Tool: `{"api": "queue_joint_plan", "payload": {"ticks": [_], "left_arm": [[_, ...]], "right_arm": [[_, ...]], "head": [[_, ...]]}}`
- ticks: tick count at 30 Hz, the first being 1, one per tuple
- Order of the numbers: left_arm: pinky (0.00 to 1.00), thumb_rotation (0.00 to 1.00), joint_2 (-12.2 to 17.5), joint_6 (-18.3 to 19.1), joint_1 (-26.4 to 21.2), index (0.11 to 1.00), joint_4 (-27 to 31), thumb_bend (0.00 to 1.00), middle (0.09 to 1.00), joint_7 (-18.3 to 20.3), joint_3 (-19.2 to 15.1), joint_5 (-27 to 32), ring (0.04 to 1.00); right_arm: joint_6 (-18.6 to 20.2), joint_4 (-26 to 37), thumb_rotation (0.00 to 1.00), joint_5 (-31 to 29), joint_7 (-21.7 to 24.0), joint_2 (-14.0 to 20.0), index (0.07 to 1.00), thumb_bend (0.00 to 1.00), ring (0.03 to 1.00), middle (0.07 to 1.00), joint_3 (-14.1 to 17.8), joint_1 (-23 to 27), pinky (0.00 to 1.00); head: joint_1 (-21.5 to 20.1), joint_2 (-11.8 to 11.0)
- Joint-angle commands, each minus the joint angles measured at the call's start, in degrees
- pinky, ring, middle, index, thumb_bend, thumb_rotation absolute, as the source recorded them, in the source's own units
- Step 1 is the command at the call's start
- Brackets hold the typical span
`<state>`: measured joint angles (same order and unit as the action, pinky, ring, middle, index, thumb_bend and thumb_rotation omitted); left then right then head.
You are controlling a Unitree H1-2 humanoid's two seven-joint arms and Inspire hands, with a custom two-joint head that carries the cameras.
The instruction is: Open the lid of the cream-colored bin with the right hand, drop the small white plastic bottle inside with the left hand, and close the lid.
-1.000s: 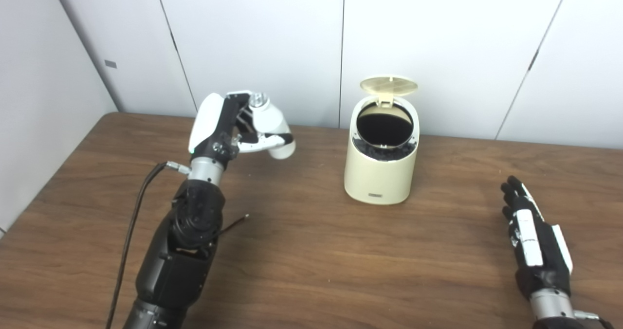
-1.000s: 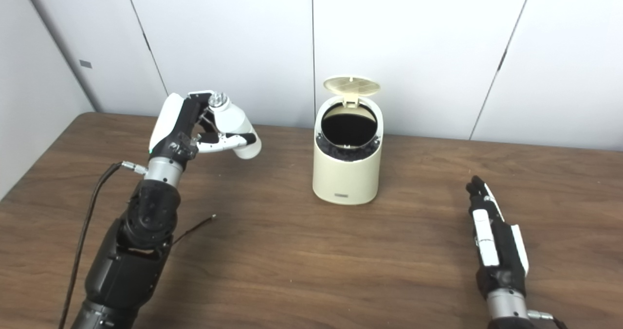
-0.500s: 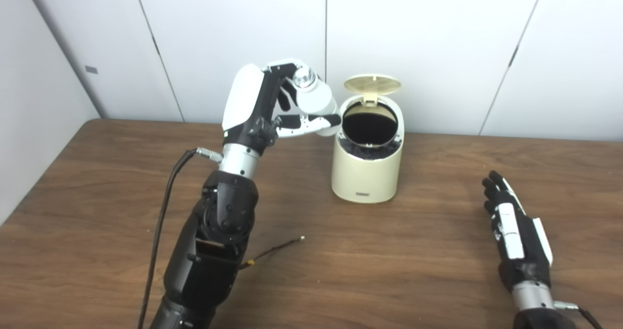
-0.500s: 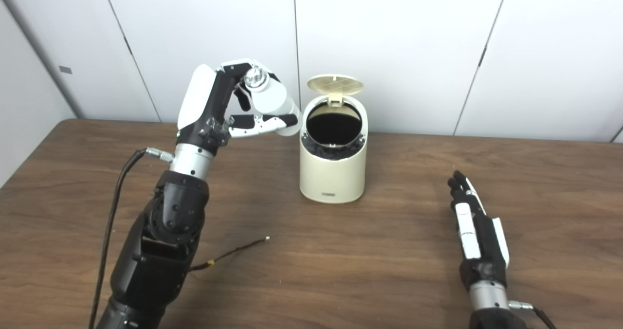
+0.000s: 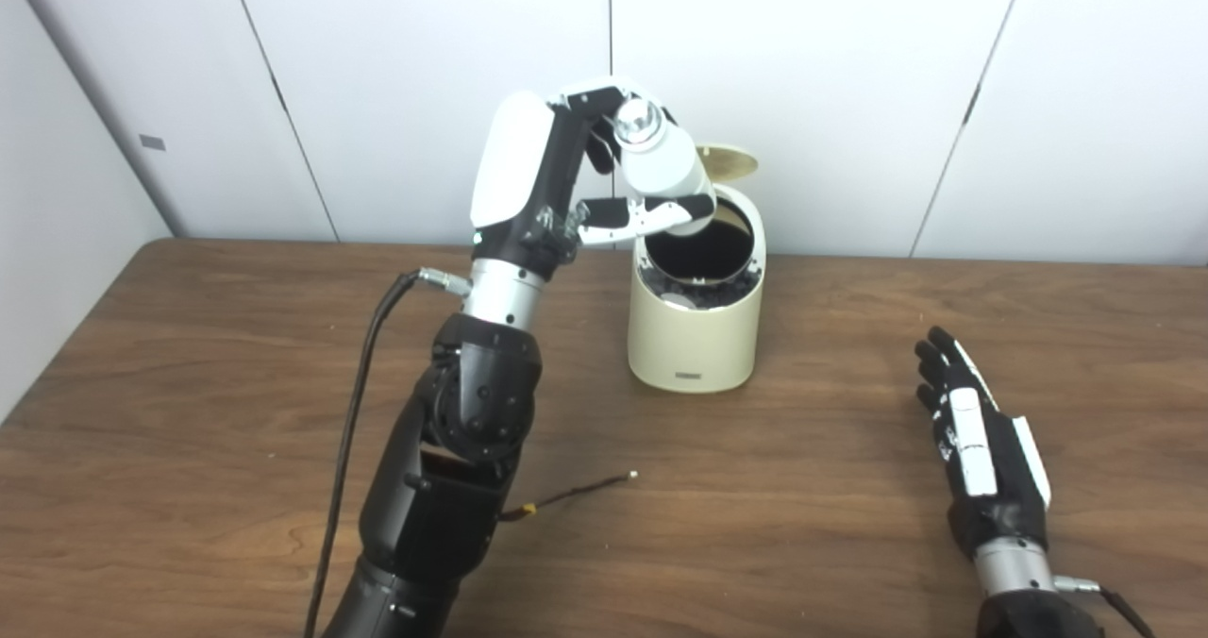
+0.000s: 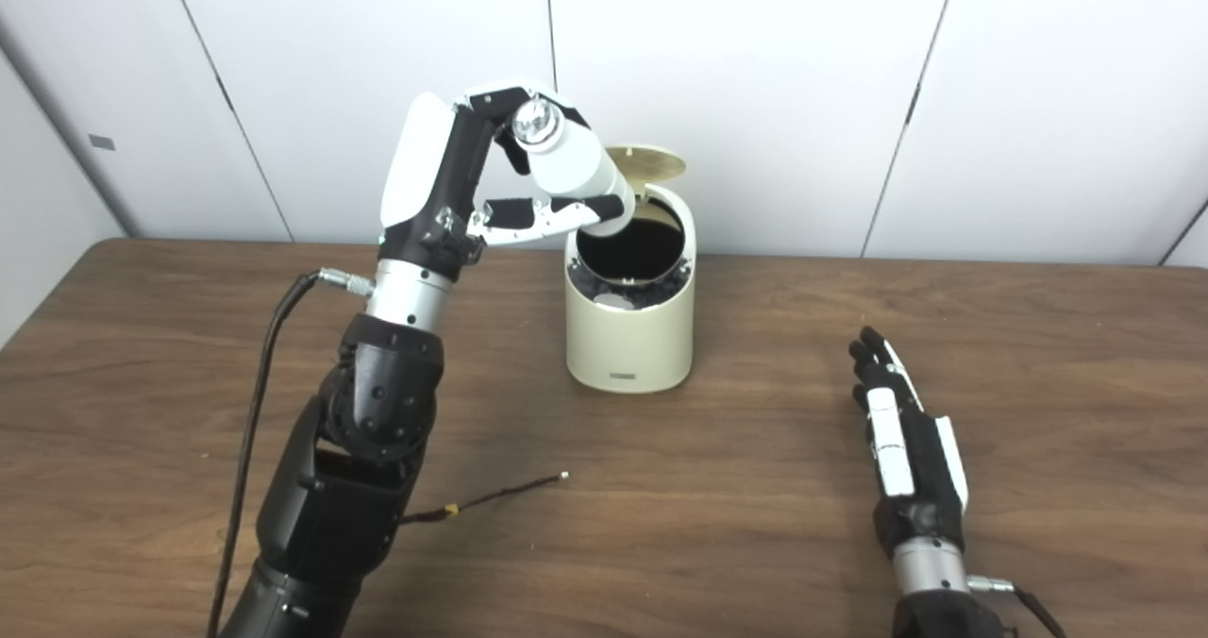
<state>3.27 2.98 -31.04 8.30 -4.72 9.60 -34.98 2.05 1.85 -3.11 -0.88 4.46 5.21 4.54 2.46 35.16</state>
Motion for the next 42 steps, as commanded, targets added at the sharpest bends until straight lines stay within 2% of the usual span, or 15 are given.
{"api": "queue_joint_plan", "payload": {"ticks": [1, 4, 10, 13, 16, 19, 24, 27, 34, 42], "left_arm": [[0.39, 0.00, -0.21, -2.73, -3.02, 0.486, -0.69, 0.48, 0.501, -2.19, 0.45, -1.07, 0.429], [0.40, 0.00, -0.58, -5.34, -3.32, 0.490, -4.24, 0.48, 0.511, -3.61, 1.30, -1.54, 0.424], [0.38, 0.00, -1.08, -8.06, -4.10, 0.503, -9.53, 0.47, 0.525, -4.63, 2.20, -1.26, 0.400], [0.32, 0.00, -0.84, -10.02, -4.98, 0.514, -12.86, 0.47, 0.486, -6.46, 2.84, -2.73, 0.385], [0.29, 0.00, -0.57, -11.00, -5.61, 0.515, -15.08, 0.47, 0.499, -7.58, 3.32, -3.84, 0.383], [0.31, 0.00, -0.23, -13.12, -6.66, 0.528, -18.08, 0.47, 0.502, -9.53, 3.99, -4.94, 0.389], [0.34, 0.00, 0.07, -17.97, -8.69, 0.472, -22.97, 0.47, 0.499, -13.24, 4.68, -6.00, 0.403], [0.35, 0.00, 0.12, -18.92, -9.42, 0.459, -24.48, 0.47, 0.507, -14.77, 4.91, -6.66, 0.420], [0.36, 0.00, 0.49, -20.15, -9.72, 0.458, -25.46, 0.48, 0.497, -15.72, 5.05, -7.13, 0.423], [0.36, 0.00, 1.49, -19.32, -9.16, 0.462, -24.45, 0.48, 0.495, -15.33, 5.17, -8.86, 0.421]], "right_arm": [[-0.51, 1.22, 0.90, -0.21, 0.31, -0.30, 0.911, 0.54, 0.957, 0.919, -0.31, 0.85, 0.96], [-0.27, 1.44, 0.88, -0.70, 0.49, -0.27, 0.914, 0.55, 0.963, 0.923, -0.23, 0.77, 0.97], [-0.81, 1.25, 0.90, -0.01, 0.36, 0.25, 0.923, 0.56, 0.968, 0.925, -0.23, 0.77, 0.98], [-1.34, 1.20, 0.89, 0.88, 0.38, 0.61, 0.916, 0.58, 0.963, 0.922, -0.56, 0.60, 0.97], [-1.35, 1.26, 0.88, 0.73, 0.43, 0.69, 0.910, 0.59, 0.960, 0.917, -0.63, 0.42, 0.96], [-1.96, 0.90, 0.87, 1.91, 0.37, 1.19, 0.912, 0.57, 0.957, 0.914, -1.09, 0.27, 0.94], [-2.67, 0.80, 0.90, 4.32, -0.14, 1.52, 0.902, 0.57, 0.939, 0.907, -1.90, 0.09, 0.92], [-3.10, 0.49, 0.91, 4.53, -0.01, 1.73, 0.901, 0.59, 0.936, 0.905, -1.94, 0.05, 0.91], [-3.01, 0.34, 0.92, 4.33, 0.29, 2.20, 0.899, 0.56, 0.936, 0.901, -1.77, -0.09, 0.92], [-2.89, 0.23, 0.91, 3.19, 0.40, 1.87, 0.896, 0.55, 0.934, 0.900, -1.51, -0.04, 0.92]], "head": [[0.01, 0.07], [-0.18, 0.01], [-0.17, -0.03], [-0.19, -0.33], [0.09, -0.32], [0.41, -0.44], [0.44, -0.52], [0.41, -0.60], [0.65, -0.59], [1.13, -0.37]]}}
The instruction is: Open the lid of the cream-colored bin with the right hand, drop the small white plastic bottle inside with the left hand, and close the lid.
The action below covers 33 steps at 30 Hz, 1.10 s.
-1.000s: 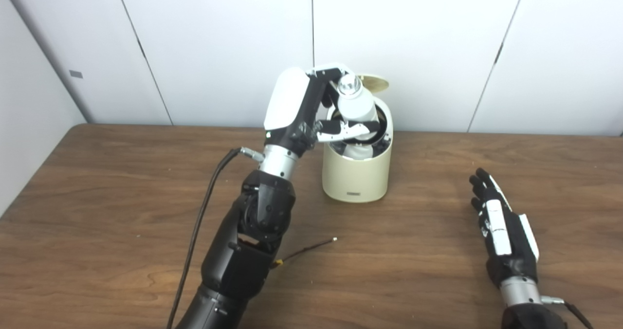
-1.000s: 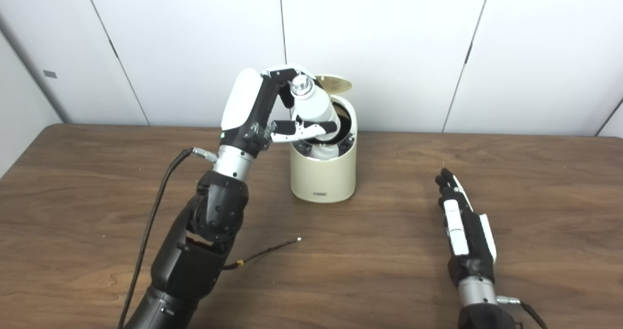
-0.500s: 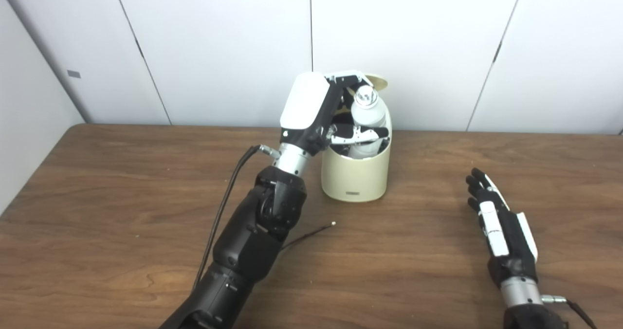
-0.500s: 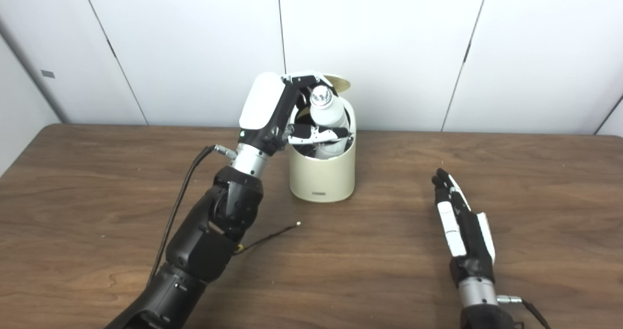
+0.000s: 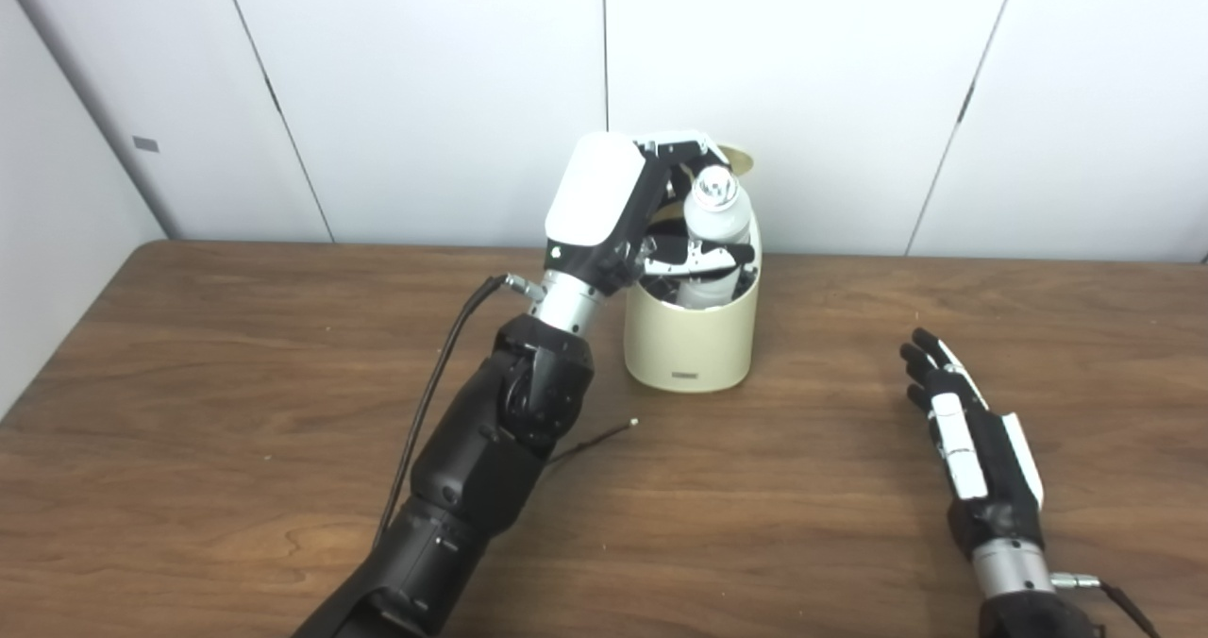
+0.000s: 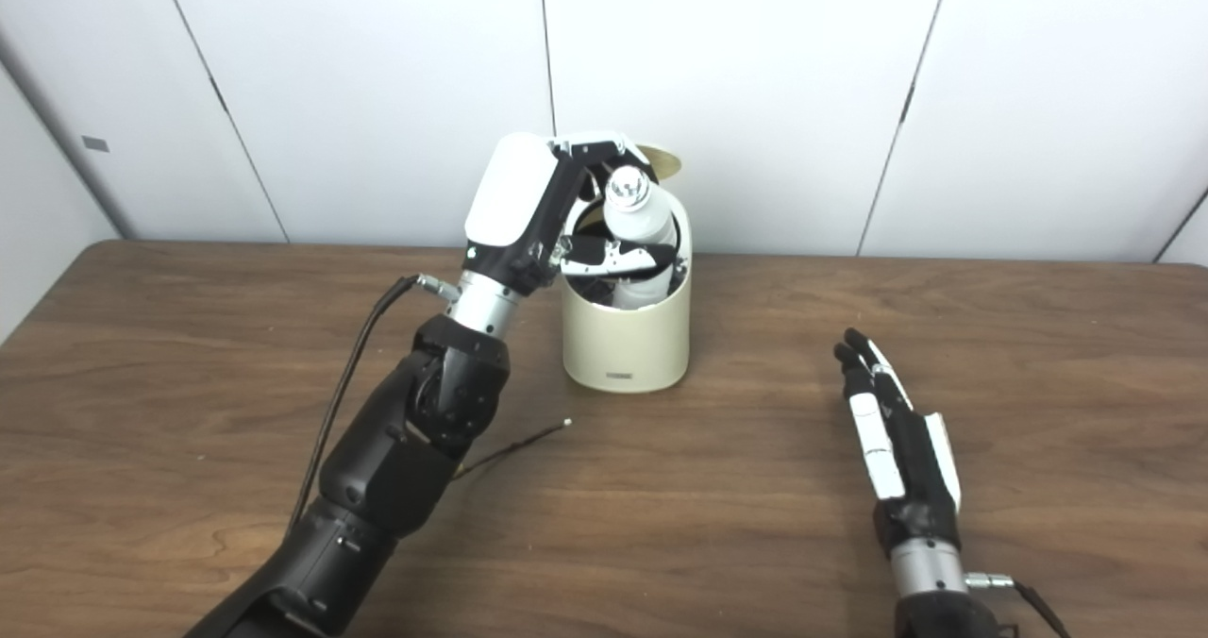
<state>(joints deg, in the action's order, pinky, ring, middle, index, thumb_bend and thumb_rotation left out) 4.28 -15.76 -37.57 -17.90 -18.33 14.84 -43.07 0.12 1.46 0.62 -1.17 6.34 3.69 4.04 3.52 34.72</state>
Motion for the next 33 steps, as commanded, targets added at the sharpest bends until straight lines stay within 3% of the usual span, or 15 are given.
{"api": "queue_joint_plan", "payload": {"ticks": [1, 9, 33], "left_arm": [[0.36, 0.00, 0.64, -0.58, -2.59, 0.464, 1.88, 0.48, 0.494, -1.74, -0.07, -0.93, 0.419], [0.36, 0.00, 1.40, 0.32, -2.00, 0.476, 3.08, 0.48, 0.496, -1.36, -0.21, -2.01, 0.404], [0.36, 0.00, 3.51, -1.11, -3.08, 0.472, -3.69, 0.48, 0.490, -8.38, 1.60, -5.85, 0.405]], "right_arm": [[-0.75, 0.74, 0.90, -0.51, 0.71, 0.06, 0.897, 0.55, 0.934, 0.900, -0.05, 0.45, 0.92], [-1.09, 0.45, 0.92, -0.52, 0.85, 0.30, 0.903, 0.58, 0.933, 0.899, -0.06, 0.46, 0.93], [0.68, 1.50, 0.90, -3.54, 1.93, 0.55, 0.915, 0.57, 0.938, 0.906, 0.08, 0.67, 0.94]], "head": [[0.10, 0.11], [0.46, 0.22], [0.62, 0.06]]}}
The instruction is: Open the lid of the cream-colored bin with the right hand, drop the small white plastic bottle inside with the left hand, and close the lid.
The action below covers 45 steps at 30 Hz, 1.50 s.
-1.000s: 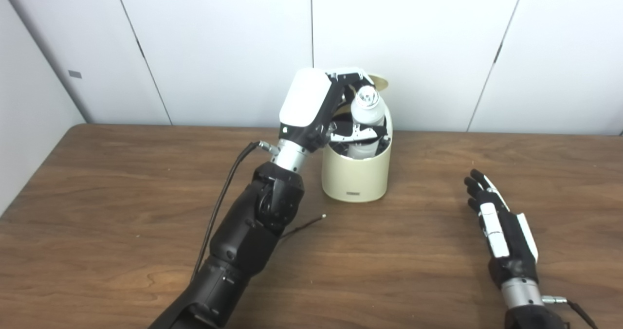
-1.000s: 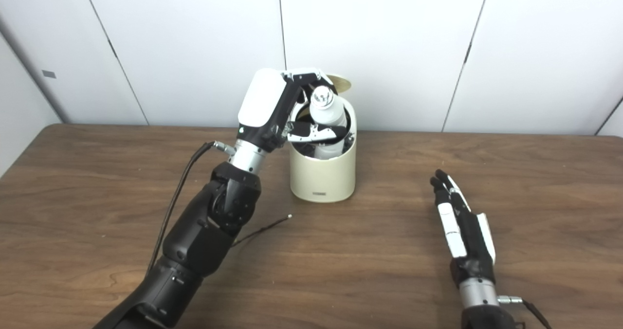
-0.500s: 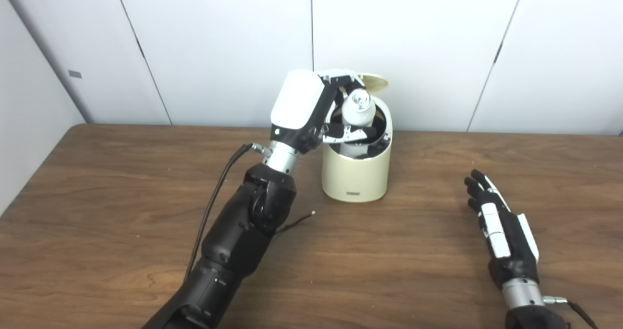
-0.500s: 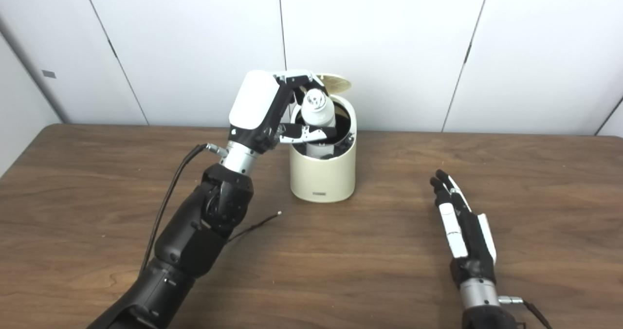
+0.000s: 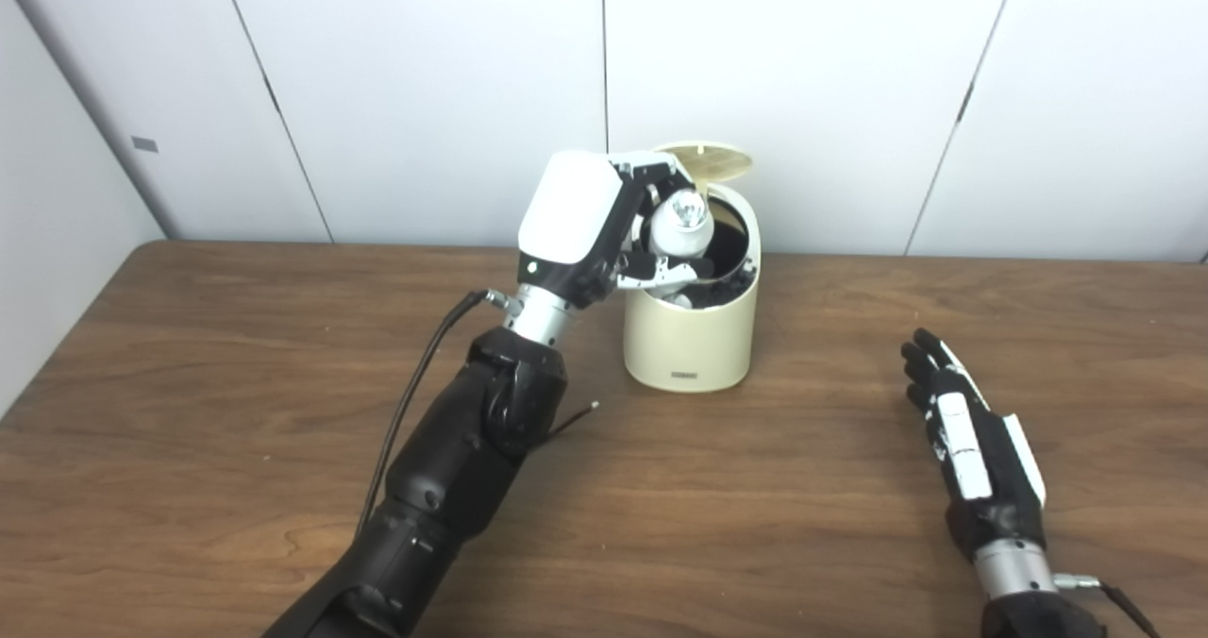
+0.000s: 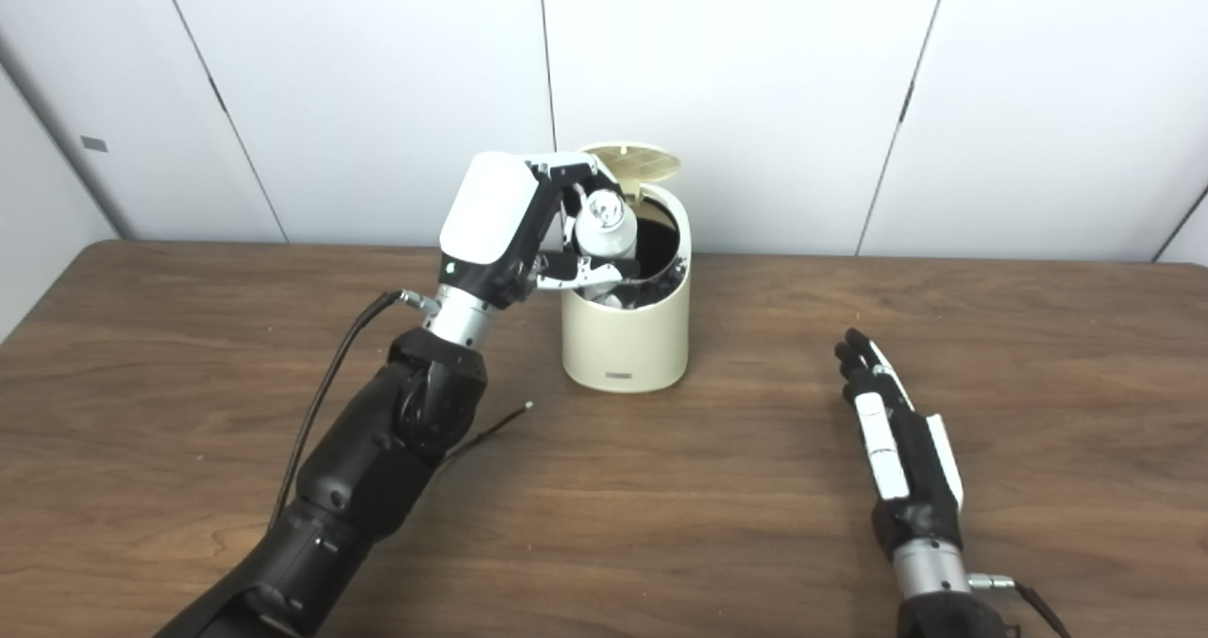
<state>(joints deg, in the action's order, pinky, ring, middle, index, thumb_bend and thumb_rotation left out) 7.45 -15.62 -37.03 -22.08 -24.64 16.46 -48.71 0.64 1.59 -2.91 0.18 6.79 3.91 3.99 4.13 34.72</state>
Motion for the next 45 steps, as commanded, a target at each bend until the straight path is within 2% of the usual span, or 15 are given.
{"api": "queue_joint_plan", "payload": {"ticks": [1, 9, 14, 17, 21, 23, 25, 33, 40, 42, 44, 45], "left_arm": [[0.36, 0.00, 0.37, -1.36, -3.72, 0.471, 0.20, 0.48, 0.494, -2.44, 0.10, -0.31, 0.406], [0.36, 0.00, 0.33, -1.10, -4.09, 0.469, -0.78, 0.48, 0.502, -3.85, 0.85, -0.99, 0.407], [0.36, 0.00, 0.37, 1.16, -3.69, 0.481, 0.36, 0.48, 0.472, -2.53, 1.09, -1.52, 0.433], [0.35, 0.00, 0.68, 3.11, -3.23, 0.527, 1.58, 0.48, 0.453, -0.87, 1.39, -1.91, 0.434], [0.35, 0.00, 1.11, 4.13, -2.76, 0.531, 2.64, 0.48, 0.464, 0.36, 1.59, -2.09, 0.450], [0.46, 0.00, 1.24, 4.79, -2.53, 0.514, 3.26, 0.50, 0.470, 1.20, 1.57, -2.00, 0.447], [0.48, 0.00, 1.24, 5.30, -2.37, 0.507, 3.74, 0.50, 0.474, 1.69, 1.51, -1.89, 0.446], [0.49, 0.00, 1.27, 5.29, -2.04, 0.497, 4.33, 0.51, 0.479, 2.50, 1.37, -1.19, 0.445], [0.49, 0.00, 1.16, 5.59, -1.90, 0.501, 4.72, 0.51, 0.474, 3.47, 1.25, -0.54, 0.438], [0.50, 0.00, 1.25, 5.42, -1.88, 0.503, 4.96, 0.52, 0.469, 4.29, 1.27, -0.01, 0.532], [0.51, 0.00, 1.43, 5.31, -1.88, 0.503, 5.09, 0.52, 0.469, 5.10, 1.35, 0.42, 0.555], [0.51, 0.03, 1.48, 5.31, -1.88, 0.498, 5.10, 0.52, 0.527, 5.40, 1.36, 0.58, 0.562]], "right_arm": [[0.23, 1.50, 0.90, -0.07, 0.63, 0.15, 0.914, 0.56, 0.938, 0.905, -0.14, 0.70, 0.94], [1.04, 2.06, 0.89, -0.29, 0.90, 0.79, 0.912, 0.57, 0.944, 0.908, 0.08, 0.80, 0.95], [0.63, 1.77, 0.91, 0.08, 0.95, 1.19, 0.916, 0.60, 0.950, 0.910, 0.04, 0.83, 0.95], [0.64, 1.79, 0.90, -0.13, 1.07, 1.13, 0.922, 0.59, 0.947, 0.906, 0.04, 0.87, 0.94], [0.49, 1.68, 0.89, 0.08, 1.07, 1.16, 0.922, 0.57, 0.945, 0.904, -0.06, 0.93, 0.94], [0.47, 1.73, 0.90, 0.34, 1.03, 1.22, 0.920, 0.56, 0.941, 0.900, -0.13, 0.94, 0.93], [0.47, 1.78, 0.90, 0.61, 0.98, 1.26, 0.921, 0.55, 0.940, 0.899, -0.20, 0.90, 0.92], [0.54, 1.75, 0.93, 0.91, 0.88, 1.20, 0.922, 0.55, 0.930, 0.887, -0.26, 0.77, 0.92], [0.71, 1.53, 0.89, -0.21, 0.90, 0.82, 0.919, 0.57, 0.937, 0.890, 0.15, 0.85, 0.94], [0.78, 1.54, 0.90, 0.08, 0.69, 0.81, 0.918, 0.57, 0.935, 0.888, 0.09, 0.85, 0.94], [0.65, 1.50, 0.90, 0.45, 0.55, 0.83, 0.915, 0.56, 0.933, 0.884, 0.00, 0.88, 0.93], [0.66, 1.51, 0.91, 0.52, 0.51, 0.83, 0.915, 0.56, 0.933, 0.883, -0.01, 0.91, 0.93]], "head": [[0.06, 0.13], [0.34, 0.24], [0.34, 0.44], [0.47, 0.47], [0.43, 0.65], [0.43, 0.65], [0.43, 0.69], [0.40, 0.82], [0.37, 0.84], [0.37, 0.94], [0.33, 0.89], [0.23, 0.87]]}}
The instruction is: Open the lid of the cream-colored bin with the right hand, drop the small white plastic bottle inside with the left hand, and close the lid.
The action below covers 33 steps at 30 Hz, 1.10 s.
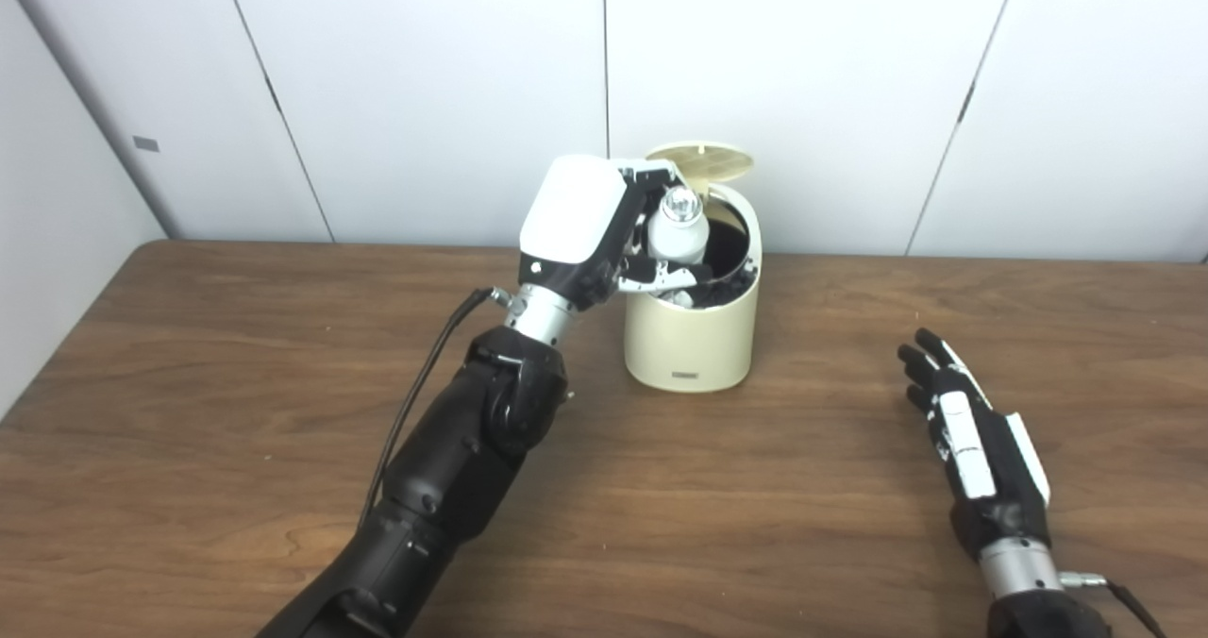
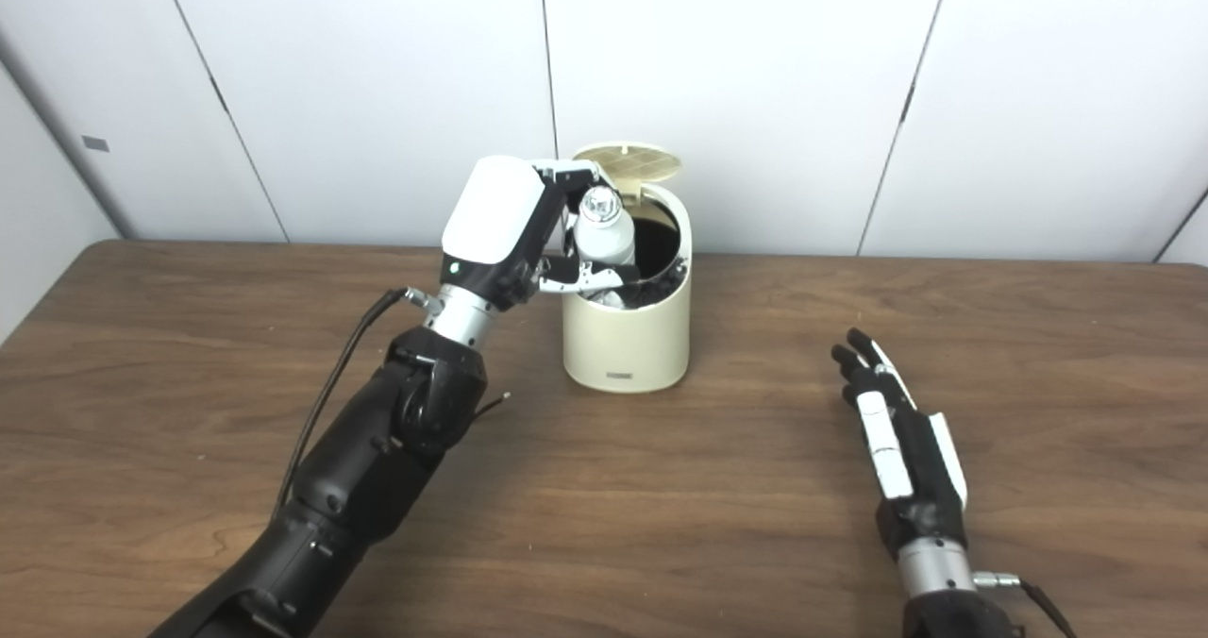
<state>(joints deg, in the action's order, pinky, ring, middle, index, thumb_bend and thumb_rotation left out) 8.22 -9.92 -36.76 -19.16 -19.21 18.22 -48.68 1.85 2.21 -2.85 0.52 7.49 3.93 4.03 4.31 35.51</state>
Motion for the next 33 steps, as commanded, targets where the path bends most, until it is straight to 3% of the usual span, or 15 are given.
{"api": "queue_joint_plan", "payload": {"ticks": [1, 2, 5, 10, 15, 23, 27, 28, 31, 33], "left_arm": [[0.51, 0.01, 0.69, -0.21, -2.11, 0.542, 2.26, 0.76, 0.556, 0.42, -0.45, 0.79, 0.565], [0.52, 0.00, 0.63, 0.02, -2.06, 0.574, 2.40, 0.90, 0.579, 0.84, -0.51, 0.97, 0.575], [0.53, 0.00, 0.44, 0.43, -2.02, 0.600, 2.79, 0.99, 0.600, 2.15, -0.73, 1.56, 0.584], [0.52, 0.11, 0.72, 1.58, -2.44, 0.622, 2.67, 1.00, 0.606, 3.28, -0.16, 0.76, 0.574], [0.52, 0.16, 0.94, 1.90, -2.51, 0.631, 2.71, 1.00, 0.612, 3.67, 0.19, 0.54, 0.581], [0.52, 0.16, 0.82, 1.77, -2.50, 0.627, 2.82, 1.00, 0.602, 3.10, 0.29, 0.56, 0.578], [0.46, 0.08, 0.20, 0.04, -1.99, 0.543, 2.84, 1.00, 0.529, 2.30, -0.74, 3.11, 0.494], [0.45, 0.05, 0.13, -0.31, -1.92, 0.519, 2.81, 0.97, 0.513, 2.23, -0.90, 3.67, 0.474], [0.40, 0.05, 0.07, -2.12, -1.61, 0.491, 2.66, 0.64, 0.496, 1.23, -1.43, 4.89, 0.432], [0.36, 0.05, -0.27, -3.35, -1.47, 0.485, 2.42, 0.55, 0.478, 0.43, -2.06, 6.11, 0.401]], "right_arm": [[-0.40, 0.90, 0.91, 0.37, 0.20, 0.14, 0.914, 0.55, 0.932, 0.881, 0.02, 0.92, 0.93], [-0.19, 0.95, 0.91, 0.22, 0.21, 0.14, 0.912, 0.55, 0.932, 0.880, 0.10, 0.95, 0.94], [0.35, 1.19, 0.90, 0.23, 0.09, 0.19, 0.901, 0.54, 0.934, 0.881, 0.23, 1.07, 0.95], [0.33, 1.24, 0.92, 0.67, -0.15, 0.38, 0.887, 0.49, 0.926, 0.877, 0.33, 1.25, 0.93], [0.75, 1.21, 0.92, 0.21, -0.07, 0.33, 0.878, 0.47, 0.919, 0.872, 0.62, 1.52, 0.92], [0.58, 0.76, 0.90, 0.25, -0.03, 0.40, 0.874, 0.49, 0.921, 0.877, 0.76, 1.75, 0.92], [0.37, 0.02, 0.91, 0.17, -0.03, 0.43, 0.880, 0.52, 0.926, 0.877, 0.86, 1.78, 0.94], [0.51, 0.04, 0.91, 0.17, -0.05, 0.41, 0.879, 0.52, 0.926, 0.876, 0.86, 1.80, 0.94], [0.84, 0.09, 0.91, 0.17, -0.09, 0.33, 0.879, 0.52, 0.929, 0.875, 0.83, 1.84, 0.94], [1.10, 0.06, 0.90, 0.13, -0.08, 0.28, 0.882, 0.53, 0.927, 0.875, 0.80, 1.88, 0.93]], "head": [[-0.04, 0.03], [-0.04, 0.03], [-0.06, 0.01], [-0.12, 0.03], [-0.01, 0.09], [0.18, 0.06], [0.14, -0.03], [0.16, -0.02], [0.19, -0.02], [0.26, -0.04]]}}
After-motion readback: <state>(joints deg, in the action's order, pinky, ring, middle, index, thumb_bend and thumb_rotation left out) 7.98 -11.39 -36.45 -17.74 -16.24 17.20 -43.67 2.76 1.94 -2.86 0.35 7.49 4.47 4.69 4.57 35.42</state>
